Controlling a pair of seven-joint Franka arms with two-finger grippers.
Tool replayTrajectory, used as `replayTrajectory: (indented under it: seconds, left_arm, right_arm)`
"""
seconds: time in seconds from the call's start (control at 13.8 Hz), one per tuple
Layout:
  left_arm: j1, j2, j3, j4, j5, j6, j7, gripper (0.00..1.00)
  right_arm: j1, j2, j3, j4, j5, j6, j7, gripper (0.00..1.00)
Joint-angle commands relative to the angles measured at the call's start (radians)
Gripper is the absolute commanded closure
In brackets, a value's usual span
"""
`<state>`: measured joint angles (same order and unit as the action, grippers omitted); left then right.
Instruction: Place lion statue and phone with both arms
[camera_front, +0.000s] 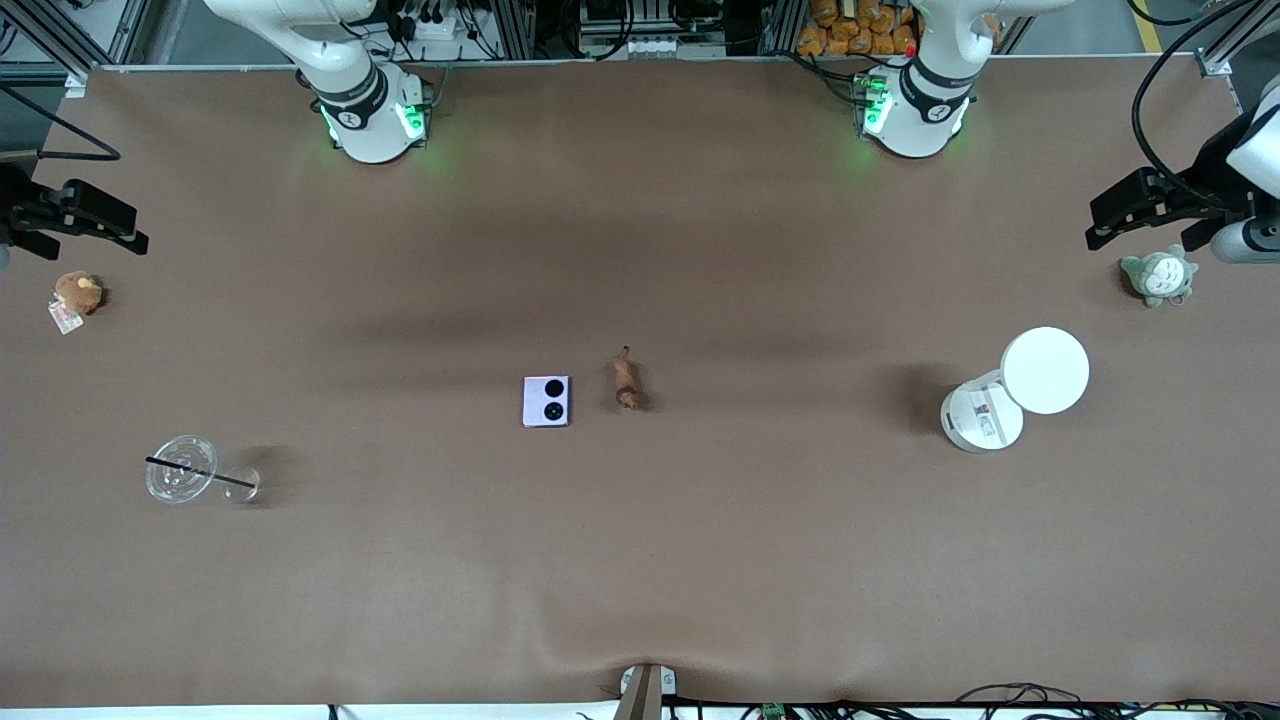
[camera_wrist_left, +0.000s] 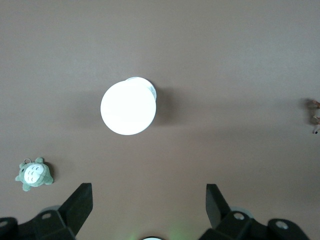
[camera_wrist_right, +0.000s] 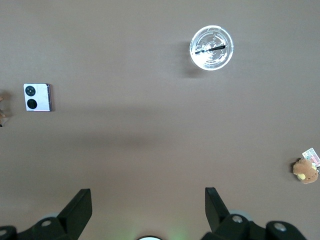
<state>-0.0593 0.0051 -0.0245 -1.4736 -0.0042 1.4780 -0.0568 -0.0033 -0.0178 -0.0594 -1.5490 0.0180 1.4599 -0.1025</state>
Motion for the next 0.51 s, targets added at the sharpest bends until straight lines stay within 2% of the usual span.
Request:
replayTrajectory:
  seconds: [0.0, 0.43]
  left_arm:
    - [0.003, -0.002, 0.0, 0.001, -0.013, -0.002, 0.006, 0.0]
    - [0.006, 0.033, 0.0, 0.009, -0.016, -0.001, 0.009, 0.0]
  right_arm:
    - [-0.006, -0.017, 0.004, -0.011, -0.01, 0.003, 0.015, 0.0]
    - [-0.006, -0.017, 0.006, -0.011, -0.01, 0.003, 0.015, 0.0]
